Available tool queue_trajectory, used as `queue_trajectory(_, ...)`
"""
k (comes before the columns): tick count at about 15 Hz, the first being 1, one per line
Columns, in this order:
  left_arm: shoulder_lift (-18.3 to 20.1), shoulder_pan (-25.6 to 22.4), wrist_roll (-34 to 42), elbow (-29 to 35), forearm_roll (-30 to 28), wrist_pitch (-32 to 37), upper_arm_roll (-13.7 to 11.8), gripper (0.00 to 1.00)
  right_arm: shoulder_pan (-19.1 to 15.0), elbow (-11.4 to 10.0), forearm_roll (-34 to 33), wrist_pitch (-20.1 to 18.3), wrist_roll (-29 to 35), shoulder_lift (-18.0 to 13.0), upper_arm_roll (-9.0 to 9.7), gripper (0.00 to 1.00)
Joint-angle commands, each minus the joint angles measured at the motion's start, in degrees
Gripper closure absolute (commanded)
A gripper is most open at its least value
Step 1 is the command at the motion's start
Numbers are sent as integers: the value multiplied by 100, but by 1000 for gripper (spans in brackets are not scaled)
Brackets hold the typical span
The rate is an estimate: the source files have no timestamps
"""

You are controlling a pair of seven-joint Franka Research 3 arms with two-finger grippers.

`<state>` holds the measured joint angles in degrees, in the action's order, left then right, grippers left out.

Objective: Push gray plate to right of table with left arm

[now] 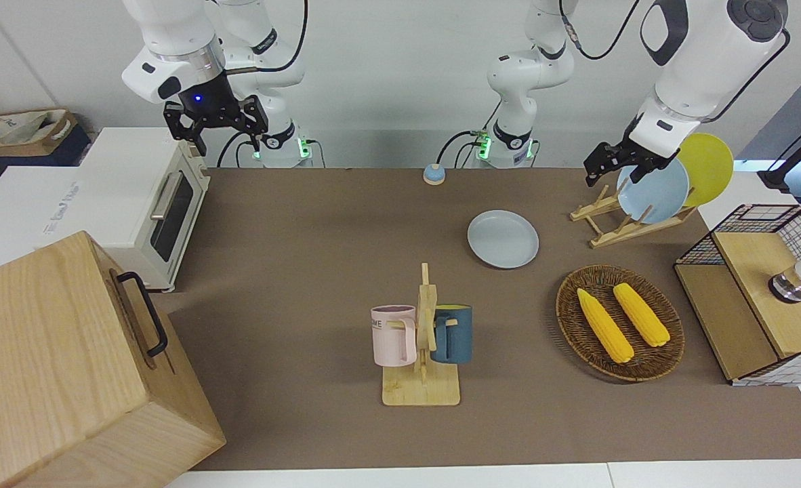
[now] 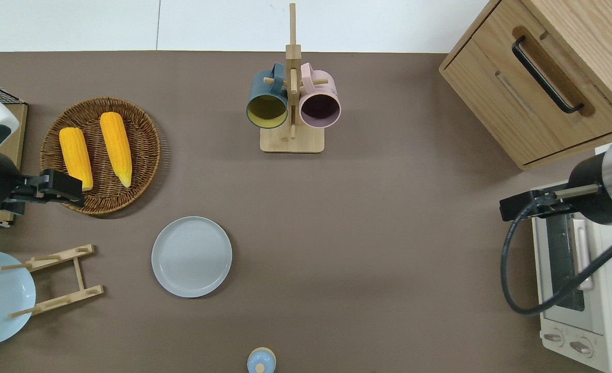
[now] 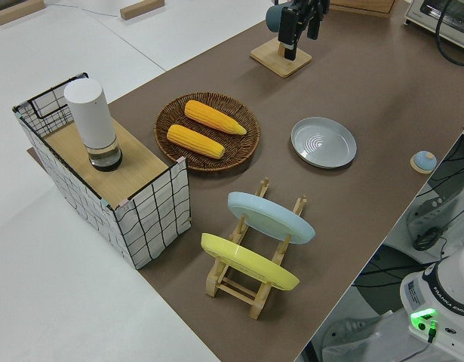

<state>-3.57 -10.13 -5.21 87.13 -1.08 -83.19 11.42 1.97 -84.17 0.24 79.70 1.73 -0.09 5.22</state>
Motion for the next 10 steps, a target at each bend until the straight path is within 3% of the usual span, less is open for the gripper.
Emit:
queue_trajectory(1, 23, -7, -76, -117, 73, 154, 62, 7, -65, -3, 46, -69, -15, -43, 32, 17)
queue_trajectory(8, 41, 2, -94, -117, 99, 154, 62, 9, -65, 6, 55, -69, -14, -43, 32, 17)
queue_trajectory(10, 198, -7, -111, -108, 64, 154, 45, 9, -65, -3, 46, -69, -15, -43, 32, 17)
